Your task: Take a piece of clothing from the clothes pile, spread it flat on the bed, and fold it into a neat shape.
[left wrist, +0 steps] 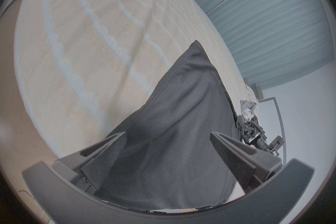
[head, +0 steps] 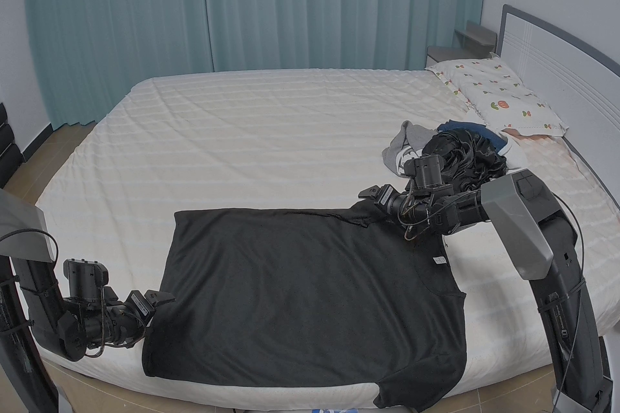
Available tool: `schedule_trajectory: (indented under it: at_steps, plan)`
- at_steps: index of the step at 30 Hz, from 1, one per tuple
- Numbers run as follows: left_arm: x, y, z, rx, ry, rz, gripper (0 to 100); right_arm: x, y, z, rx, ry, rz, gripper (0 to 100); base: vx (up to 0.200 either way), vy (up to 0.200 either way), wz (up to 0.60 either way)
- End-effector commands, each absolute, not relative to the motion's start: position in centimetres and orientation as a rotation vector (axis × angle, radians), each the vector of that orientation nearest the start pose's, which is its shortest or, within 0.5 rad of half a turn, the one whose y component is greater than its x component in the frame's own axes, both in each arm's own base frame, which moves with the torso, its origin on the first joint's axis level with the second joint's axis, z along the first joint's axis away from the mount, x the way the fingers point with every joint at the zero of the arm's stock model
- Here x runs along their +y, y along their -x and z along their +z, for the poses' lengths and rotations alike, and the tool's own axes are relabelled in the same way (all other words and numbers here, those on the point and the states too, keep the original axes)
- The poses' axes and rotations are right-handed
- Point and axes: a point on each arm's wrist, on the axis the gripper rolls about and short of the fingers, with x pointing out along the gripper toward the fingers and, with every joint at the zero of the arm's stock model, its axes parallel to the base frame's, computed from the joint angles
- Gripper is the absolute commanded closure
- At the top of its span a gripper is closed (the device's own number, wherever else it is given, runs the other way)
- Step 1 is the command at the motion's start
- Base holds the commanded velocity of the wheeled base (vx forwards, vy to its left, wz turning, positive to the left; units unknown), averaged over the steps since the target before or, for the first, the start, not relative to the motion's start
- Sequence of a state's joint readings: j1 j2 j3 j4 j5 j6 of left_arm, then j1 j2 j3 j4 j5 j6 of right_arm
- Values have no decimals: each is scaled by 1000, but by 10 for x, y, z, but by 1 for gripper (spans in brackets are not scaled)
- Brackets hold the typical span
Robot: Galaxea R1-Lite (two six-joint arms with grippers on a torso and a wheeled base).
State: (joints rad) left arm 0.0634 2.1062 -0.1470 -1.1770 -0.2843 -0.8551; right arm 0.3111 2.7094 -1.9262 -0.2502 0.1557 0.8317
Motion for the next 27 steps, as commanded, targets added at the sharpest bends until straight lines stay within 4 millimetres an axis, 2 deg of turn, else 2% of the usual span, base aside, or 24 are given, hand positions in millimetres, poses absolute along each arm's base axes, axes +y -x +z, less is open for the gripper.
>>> schedule_trajectory:
  at_steps: [1,6,11,13,16,17,18,19,21,23,25,27]
  plan:
    - [8,-228,-5,826,944,139,0,179,-514,-22,731,-739,197,0,0,0,0]
    - [8,-228,-4,823,945,142,0,185,-512,-30,732,-733,213,0,0,0,0]
    - [8,-227,-5,832,945,143,0,190,-523,-20,506,-773,337,0,0,0,0]
    - [8,-227,-5,829,945,141,0,191,-524,-17,466,-779,363,0,0,0,0]
    - [8,-227,-5,829,945,141,0,188,-528,3,301,-800,472,0,0,0,0]
    - [8,-227,-5,829,945,141,0,188,-528,4,298,-801,475,0,0,0,0]
    - [8,-226,-5,830,946,143,0,184,-530,19,241,-803,513,0,0,0,0]
    - [8,-226,-5,829,946,142,0,181,-530,30,213,-804,527,0,0,0,0]
    - [8,-226,-5,829,946,142,0,181,-530,35,204,-805,534,0,0,0,0]
    - [8,-226,-5,831,946,145,0,176,-530,52,163,-784,557,0,0,0,0]
    - [8,-226,-5,831,946,145,0,174,-531,53,171,-764,566,0,0,0,0]
    - [8,-226,-5,831,946,145,0,175,-531,44,188,-719,558,0,0,0,0]
